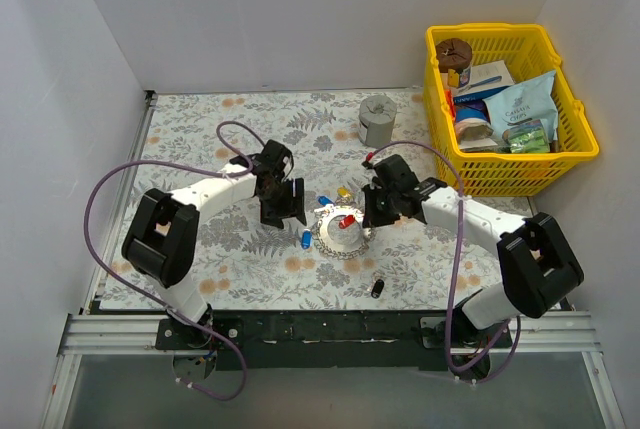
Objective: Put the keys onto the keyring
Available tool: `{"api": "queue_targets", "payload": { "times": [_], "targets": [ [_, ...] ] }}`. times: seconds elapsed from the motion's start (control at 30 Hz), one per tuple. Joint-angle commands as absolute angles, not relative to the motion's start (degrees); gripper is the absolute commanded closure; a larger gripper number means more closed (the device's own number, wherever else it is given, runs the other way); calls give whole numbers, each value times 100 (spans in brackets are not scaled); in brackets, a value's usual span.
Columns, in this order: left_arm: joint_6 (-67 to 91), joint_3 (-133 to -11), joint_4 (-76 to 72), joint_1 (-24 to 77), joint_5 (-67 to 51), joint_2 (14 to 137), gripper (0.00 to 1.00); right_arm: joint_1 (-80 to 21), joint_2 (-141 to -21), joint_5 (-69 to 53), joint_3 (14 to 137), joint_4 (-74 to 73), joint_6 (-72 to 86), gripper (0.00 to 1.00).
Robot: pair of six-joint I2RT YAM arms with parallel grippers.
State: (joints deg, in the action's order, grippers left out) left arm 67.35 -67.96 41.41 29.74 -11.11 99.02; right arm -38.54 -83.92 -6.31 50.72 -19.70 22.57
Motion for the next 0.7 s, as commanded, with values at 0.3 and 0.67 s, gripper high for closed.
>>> {"api": "queue_targets", "payload": {
  "times": [0.3,0.67],
  "targets": [
    [7611,-4931,3112,2988,-2285,9105,40,-3138,-9184,-246,5142,-1969,1951,99],
    [7524,-5219,2900,2980,-2558,9649,41,-3199,-9220,-782,4870,-1977,1837,99]
  ]
}}
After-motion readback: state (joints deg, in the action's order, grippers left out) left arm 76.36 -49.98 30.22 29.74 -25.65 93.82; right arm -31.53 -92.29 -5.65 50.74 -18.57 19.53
